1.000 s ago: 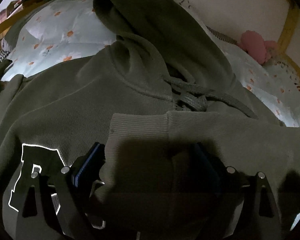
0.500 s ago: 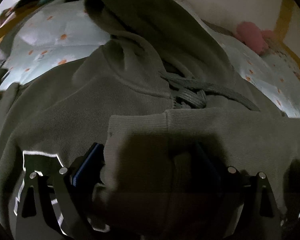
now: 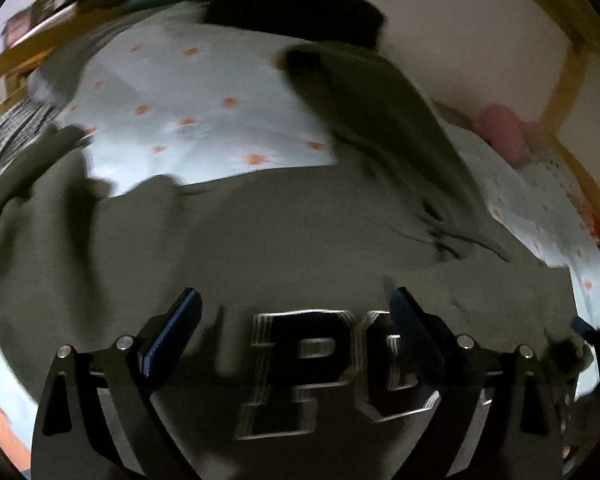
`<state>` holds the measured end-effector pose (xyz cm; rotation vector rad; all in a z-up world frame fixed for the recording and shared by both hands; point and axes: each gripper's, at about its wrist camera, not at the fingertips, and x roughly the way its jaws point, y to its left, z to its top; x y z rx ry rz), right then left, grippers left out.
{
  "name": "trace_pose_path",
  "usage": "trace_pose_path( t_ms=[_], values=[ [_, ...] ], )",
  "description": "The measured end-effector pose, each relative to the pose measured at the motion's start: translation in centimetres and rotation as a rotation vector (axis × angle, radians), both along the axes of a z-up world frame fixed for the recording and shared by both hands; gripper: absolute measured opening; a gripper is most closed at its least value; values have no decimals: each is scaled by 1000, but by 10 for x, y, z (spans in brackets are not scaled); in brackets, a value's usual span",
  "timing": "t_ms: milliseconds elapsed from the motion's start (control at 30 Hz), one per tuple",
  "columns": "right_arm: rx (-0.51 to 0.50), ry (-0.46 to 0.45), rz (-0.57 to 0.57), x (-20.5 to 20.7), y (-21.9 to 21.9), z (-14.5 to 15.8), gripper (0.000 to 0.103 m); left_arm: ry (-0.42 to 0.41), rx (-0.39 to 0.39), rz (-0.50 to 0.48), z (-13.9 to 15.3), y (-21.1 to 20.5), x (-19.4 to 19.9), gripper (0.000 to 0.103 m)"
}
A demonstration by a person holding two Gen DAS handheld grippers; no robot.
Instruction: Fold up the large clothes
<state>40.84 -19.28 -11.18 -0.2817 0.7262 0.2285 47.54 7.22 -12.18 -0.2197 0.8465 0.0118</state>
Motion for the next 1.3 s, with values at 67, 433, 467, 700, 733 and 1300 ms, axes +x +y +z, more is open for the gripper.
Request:
trace_pose_path(
  t_ms=[67, 433, 467, 700, 733, 1300],
  values=[
    [30, -2, 53, -5, 31, 2, 99, 13, -17, 30, -1, 24, 0, 93],
    [132, 101, 255, 5, 213, -15, 99, 27, 117, 111, 5, 113, -18, 93],
    [138, 102, 262, 7, 227, -15, 99, 28, 127, 116, 5, 122, -20, 93],
    [132, 101, 298, 19, 302, -16, 99, 26, 125, 188, 2, 197, -33, 93],
    [131, 103, 300, 21, 310, -17, 99, 24, 125, 199, 2, 205, -34, 93],
    [38, 86, 460, 22, 451, -33, 99, -36, 79, 292, 3, 334, 26, 93]
  ],
)
